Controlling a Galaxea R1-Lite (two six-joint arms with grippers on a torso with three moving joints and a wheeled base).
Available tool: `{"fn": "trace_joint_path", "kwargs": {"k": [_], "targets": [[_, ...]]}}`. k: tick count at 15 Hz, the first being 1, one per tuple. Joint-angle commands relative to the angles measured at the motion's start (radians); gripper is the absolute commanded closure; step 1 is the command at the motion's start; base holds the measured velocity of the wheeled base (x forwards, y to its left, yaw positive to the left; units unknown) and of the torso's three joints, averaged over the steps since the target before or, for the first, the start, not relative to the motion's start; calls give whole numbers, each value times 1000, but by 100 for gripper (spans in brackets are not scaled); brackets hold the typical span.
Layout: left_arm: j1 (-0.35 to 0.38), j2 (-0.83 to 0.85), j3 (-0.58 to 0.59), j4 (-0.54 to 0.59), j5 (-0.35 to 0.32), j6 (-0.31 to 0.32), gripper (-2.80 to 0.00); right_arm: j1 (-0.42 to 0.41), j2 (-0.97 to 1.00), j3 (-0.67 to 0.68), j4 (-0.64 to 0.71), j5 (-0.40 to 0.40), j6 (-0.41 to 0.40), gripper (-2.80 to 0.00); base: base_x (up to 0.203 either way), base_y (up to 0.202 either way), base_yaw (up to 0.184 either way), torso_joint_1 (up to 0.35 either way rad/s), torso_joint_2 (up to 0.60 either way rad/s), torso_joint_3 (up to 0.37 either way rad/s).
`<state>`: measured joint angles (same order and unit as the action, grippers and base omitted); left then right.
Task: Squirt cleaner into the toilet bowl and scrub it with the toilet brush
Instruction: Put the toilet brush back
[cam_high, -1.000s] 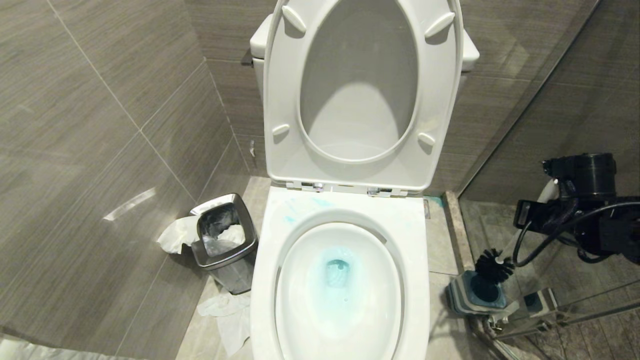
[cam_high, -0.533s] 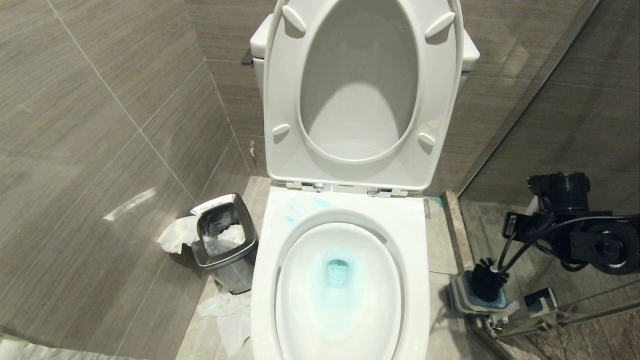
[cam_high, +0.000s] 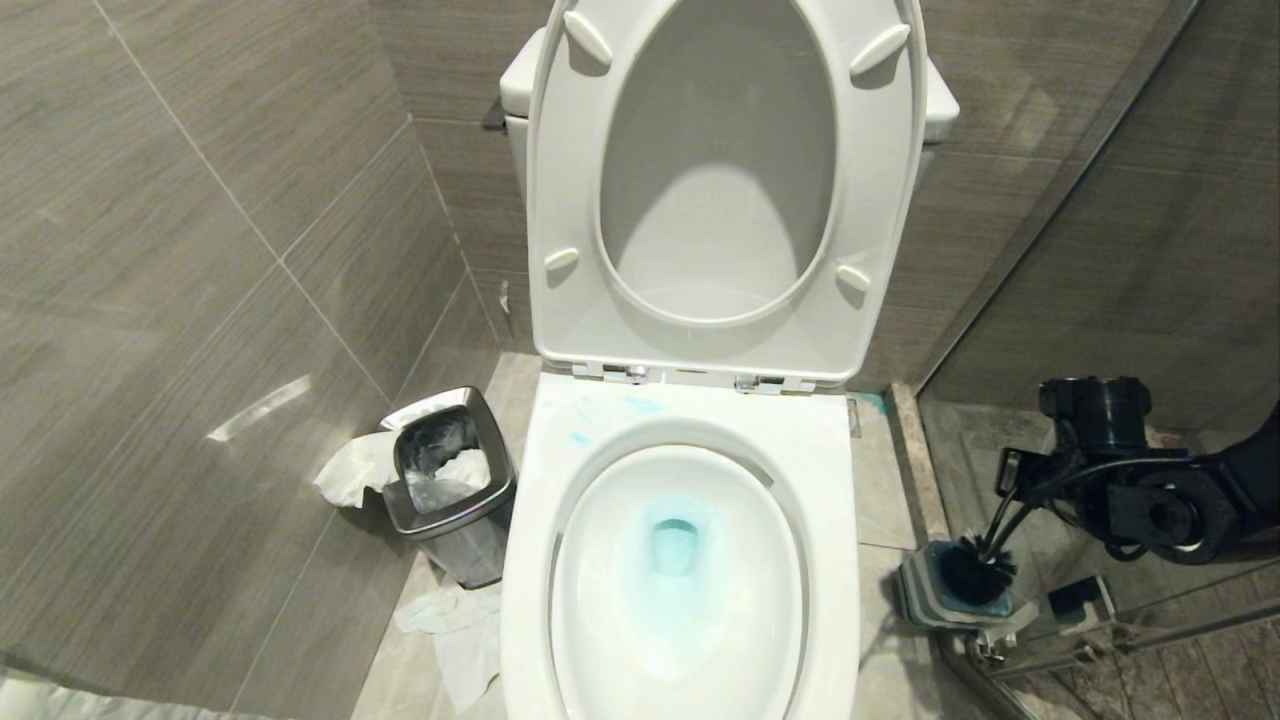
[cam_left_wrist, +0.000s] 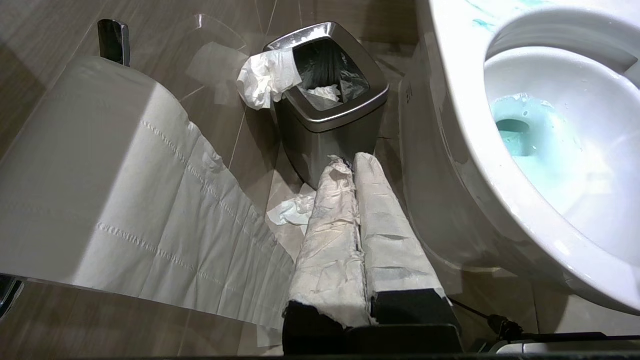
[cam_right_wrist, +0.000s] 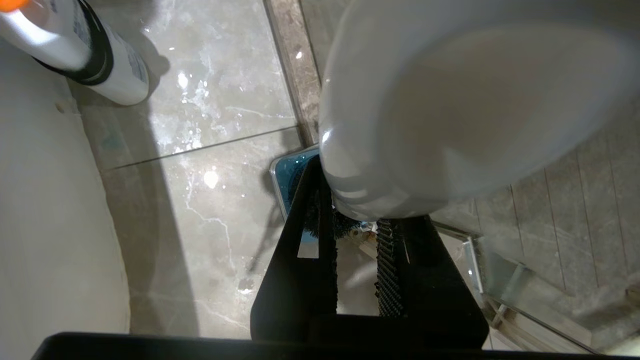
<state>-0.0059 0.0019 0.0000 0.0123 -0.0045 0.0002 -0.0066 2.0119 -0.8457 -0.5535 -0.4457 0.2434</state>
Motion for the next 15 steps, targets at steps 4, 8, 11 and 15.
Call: {"fn": "trace_joint_path", "kwargs": {"k": [4, 8, 11, 15], "targets": [[0, 0, 0, 0, 0, 0, 0, -6, 105, 10, -106, -2, -36, 0, 0, 0, 0, 0, 0, 0], [0, 0, 0, 0, 0, 0, 0, -25, 139, 20, -154, 37, -83, 0, 0, 0, 0, 0, 0, 0], [0, 0, 0, 0, 0, 0, 0, -29, 143, 17, -155, 44, -104, 0, 0, 0, 0, 0, 0, 0], [0, 0, 0, 0, 0, 0, 0, -30, 144, 10, -158, 45, -105, -280, 0, 0, 0, 0, 0, 0]]}}
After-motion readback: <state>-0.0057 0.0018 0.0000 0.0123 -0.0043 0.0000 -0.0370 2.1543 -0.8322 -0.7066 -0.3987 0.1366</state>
